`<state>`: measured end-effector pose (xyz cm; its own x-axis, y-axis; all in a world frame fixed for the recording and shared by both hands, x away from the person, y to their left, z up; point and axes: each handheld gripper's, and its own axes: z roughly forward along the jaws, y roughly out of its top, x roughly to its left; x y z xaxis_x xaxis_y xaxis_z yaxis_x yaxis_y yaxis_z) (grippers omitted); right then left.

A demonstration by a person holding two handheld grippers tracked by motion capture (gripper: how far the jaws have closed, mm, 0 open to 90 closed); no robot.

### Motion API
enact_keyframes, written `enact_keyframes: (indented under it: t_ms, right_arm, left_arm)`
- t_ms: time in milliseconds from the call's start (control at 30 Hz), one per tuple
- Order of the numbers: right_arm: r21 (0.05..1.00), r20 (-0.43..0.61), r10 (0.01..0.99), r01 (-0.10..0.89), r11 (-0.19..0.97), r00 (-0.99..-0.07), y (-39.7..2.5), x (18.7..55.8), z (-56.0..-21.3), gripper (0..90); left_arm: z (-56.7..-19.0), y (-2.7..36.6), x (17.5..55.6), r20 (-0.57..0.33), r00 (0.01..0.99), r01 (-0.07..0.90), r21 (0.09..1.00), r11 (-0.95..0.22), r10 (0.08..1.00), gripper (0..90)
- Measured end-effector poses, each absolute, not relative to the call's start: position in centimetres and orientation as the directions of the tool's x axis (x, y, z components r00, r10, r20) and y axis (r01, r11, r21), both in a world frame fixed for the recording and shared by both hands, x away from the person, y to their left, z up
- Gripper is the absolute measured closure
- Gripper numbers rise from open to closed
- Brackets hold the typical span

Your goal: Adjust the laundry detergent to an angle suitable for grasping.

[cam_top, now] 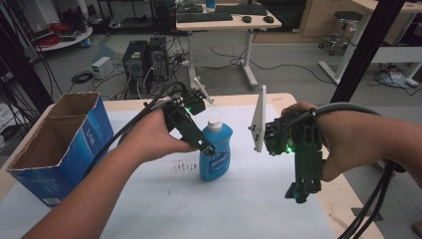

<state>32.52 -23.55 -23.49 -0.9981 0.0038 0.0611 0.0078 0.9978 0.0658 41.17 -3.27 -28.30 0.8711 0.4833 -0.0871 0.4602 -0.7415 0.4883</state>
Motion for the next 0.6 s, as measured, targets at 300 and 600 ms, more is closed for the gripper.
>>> enact_keyframes:
  t_ms: [300,600]
  right_arm:
    - [0.069,0.061,0.011,0.015,0.998,-0.998,-23.9,32.5,-23.5,1.0]
    - [0.069,0.065,0.018,0.023,0.997,-0.998,-24.4,32.4,-23.7,1.0]
  left_arm:
    - [-29.7,-5.2,41.9,-0.074,0.864,0.466,0.494,-0.734,0.498,1.7]
    - [-30.2,-6.4,42.5,-0.059,0.850,0.474,0.516,-0.714,0.523,1.7]
